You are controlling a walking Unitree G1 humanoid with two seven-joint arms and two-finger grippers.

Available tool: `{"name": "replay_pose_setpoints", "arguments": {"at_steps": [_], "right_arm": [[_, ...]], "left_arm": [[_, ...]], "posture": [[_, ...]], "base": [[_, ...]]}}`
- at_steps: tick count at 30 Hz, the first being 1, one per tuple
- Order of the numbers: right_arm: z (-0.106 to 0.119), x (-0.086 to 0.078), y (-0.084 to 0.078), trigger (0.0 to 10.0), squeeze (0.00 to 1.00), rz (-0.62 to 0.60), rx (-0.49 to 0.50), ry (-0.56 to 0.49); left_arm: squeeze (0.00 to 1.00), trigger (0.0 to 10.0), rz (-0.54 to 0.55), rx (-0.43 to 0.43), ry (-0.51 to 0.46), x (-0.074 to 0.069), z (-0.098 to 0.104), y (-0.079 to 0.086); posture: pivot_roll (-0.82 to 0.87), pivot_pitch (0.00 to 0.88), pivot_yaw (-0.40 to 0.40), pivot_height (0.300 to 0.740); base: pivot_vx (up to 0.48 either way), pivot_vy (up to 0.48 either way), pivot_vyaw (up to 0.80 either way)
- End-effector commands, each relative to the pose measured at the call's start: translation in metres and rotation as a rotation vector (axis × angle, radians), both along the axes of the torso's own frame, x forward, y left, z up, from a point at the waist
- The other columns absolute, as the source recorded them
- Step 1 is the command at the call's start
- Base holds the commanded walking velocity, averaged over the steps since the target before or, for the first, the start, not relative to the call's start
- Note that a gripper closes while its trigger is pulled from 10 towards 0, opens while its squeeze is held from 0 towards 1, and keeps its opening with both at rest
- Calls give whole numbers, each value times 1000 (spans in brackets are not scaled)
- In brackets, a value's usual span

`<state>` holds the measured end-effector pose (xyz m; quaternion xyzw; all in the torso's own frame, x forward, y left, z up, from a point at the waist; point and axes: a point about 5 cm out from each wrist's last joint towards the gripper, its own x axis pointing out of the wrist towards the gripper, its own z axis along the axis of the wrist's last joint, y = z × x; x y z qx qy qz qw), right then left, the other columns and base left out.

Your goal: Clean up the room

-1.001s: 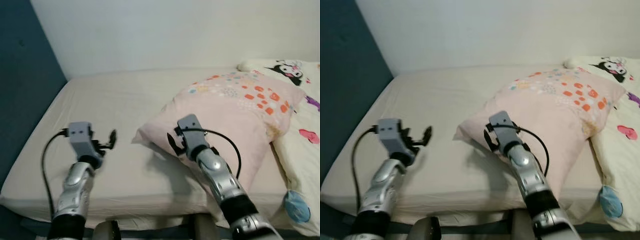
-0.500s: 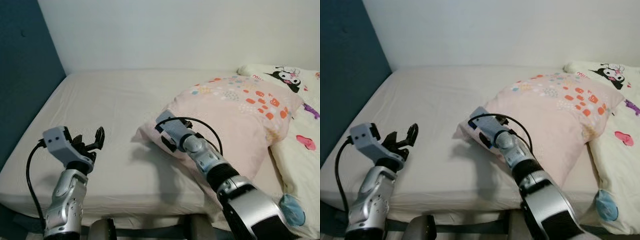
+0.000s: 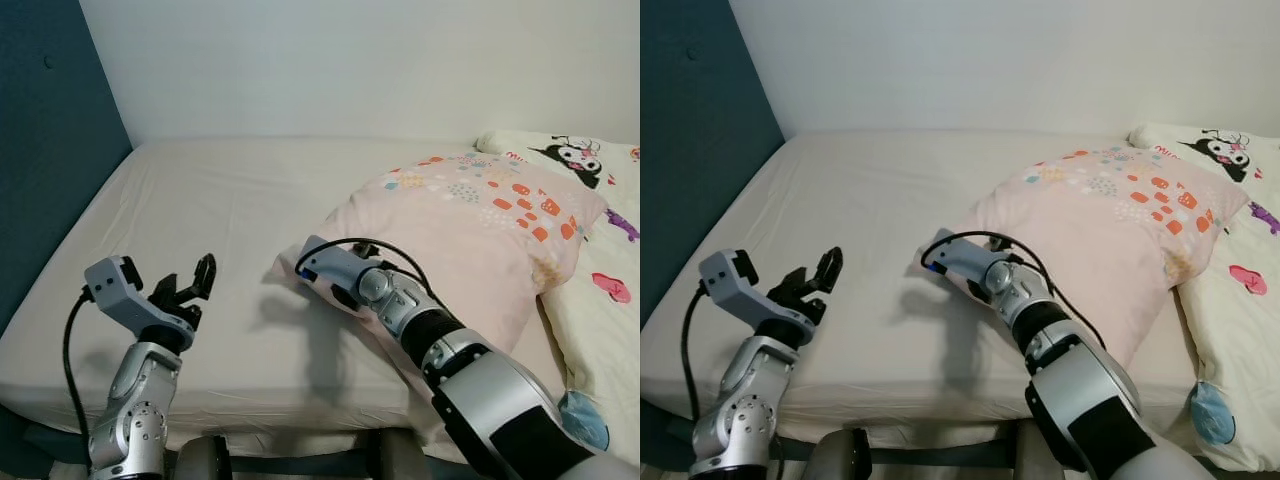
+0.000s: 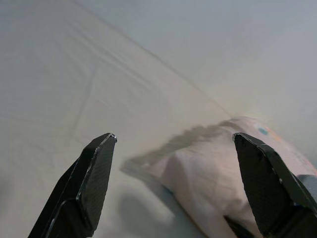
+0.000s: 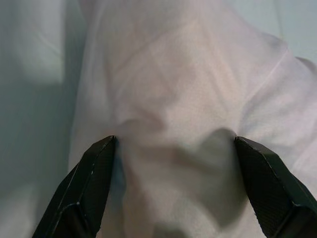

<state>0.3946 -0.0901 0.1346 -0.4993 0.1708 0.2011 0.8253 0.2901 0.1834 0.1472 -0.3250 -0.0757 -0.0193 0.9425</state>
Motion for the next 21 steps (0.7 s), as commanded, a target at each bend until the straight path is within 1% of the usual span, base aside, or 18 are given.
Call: {"name": "replay_pose_setpoints", "arguments": {"at_steps": [1, 3, 4, 5, 7, 8, 21], "right_arm": [[-3, -1, -4, 10000, 0, -17, -37, 12], [-3, 0, -6, 10000, 0, -27, -43, 6], [-4, 0, -9, 6431, 0, -42, -41, 4], [-5, 0, -12, 1882, 0, -54, -46, 0], [-6, -1, -14, 1882, 0, -62, -50, -1], [-6, -1, -16, 0, 0, -67, -55, -2], [-9, -1, -23, 0, 0, -98, -47, -12]], "left_arm": [[0, 10000, -19, -23, 11, -3, -3, -4], [0, 10000, -24, -27, 11, -3, -2, -5], [0, 10000, -29, -36, 9, -3, -2, -7], [0, 10000, -32, -47, 7, -3, -2, -8], [0, 10000, -33, -55, 7, -4, -1, -9], [0, 10000, -37, -56, 6, -4, -1, -9], [0, 10000, -54, -57, 15, -3, -1, -11]], "posture": [[87, 154, -77, 572], [88, 154, -77, 572], [87, 155, -77, 572], [87, 154, -76, 572], [87, 154, -76, 572], [88, 154, -75, 572], [85, 149, -70, 572]], "base": [[0, 0, 0], [0, 0, 0], [0, 0, 0], [0, 0, 0], [0, 0, 0], [0, 0, 0], [0, 0, 0]]}}
